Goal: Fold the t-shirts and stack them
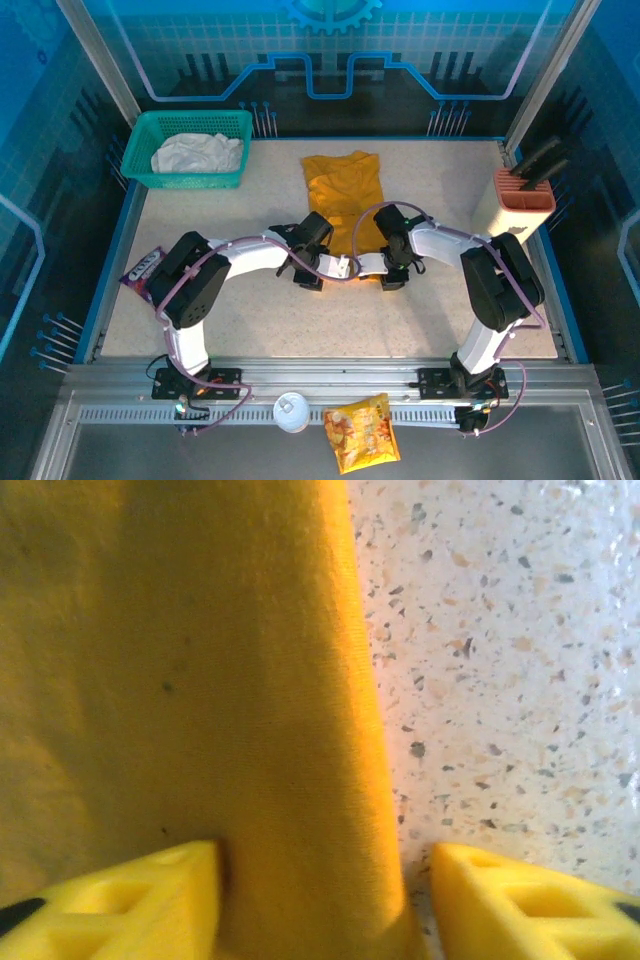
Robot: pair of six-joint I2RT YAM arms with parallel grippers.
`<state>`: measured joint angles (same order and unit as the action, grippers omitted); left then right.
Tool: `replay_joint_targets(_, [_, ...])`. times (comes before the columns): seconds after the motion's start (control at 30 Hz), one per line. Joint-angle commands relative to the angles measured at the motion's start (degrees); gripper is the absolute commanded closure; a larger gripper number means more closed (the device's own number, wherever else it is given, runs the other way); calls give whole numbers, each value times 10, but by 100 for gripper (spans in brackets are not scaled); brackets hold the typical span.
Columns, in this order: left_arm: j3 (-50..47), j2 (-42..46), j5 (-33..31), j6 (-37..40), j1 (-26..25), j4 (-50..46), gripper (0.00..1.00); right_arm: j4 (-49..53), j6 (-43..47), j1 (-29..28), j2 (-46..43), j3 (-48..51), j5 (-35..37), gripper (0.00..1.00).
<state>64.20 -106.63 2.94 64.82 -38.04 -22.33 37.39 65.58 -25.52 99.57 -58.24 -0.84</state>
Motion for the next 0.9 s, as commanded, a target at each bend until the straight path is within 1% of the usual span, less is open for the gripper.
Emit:
replay_joint_targets(0.0, [13,-47,-50,1,8,40,64,-64,-4,-4,25,-8,15,62])
replay_joint_targets(0.07, [10,-43,-57,-9,7,34,79,-66,-9,-5,24,-7,17,65])
replay_joint_targets(0.17, [-6,-24,-64,-21,3,36,96,-70,-17,-8,17,3,18,70])
replay_joint_targets(0.2, [-15,-15,-68,-24,1,39,100,-73,-20,-9,13,7,18,72])
replay_joint_targets(0.3, [-41,14,-75,-29,-8,50,100,-80,-30,-16,-6,26,18,82])
replay_joint_targets(0.33, [-49,25,-78,-32,-11,53,100,-83,-34,-18,-13,33,17,87])
replay_joint_targets(0.37, [-57,36,-81,-34,-16,53,100,-83,-38,-19,-20,39,15,96])
replay_joint_targets(0.4, [-62,45,-85,-35,-20,52,100,-82,-41,-22,-26,44,14,100])
replay_joint_targets(0.7, [-113,166,-117,-60,-64,3,100,-77,-77,-40,-130,99,13,100])
replay_joint_targets(0.87, [-137,235,-135,-80,-87,-21,100,-34,-95,-61,-188,102,23,100])
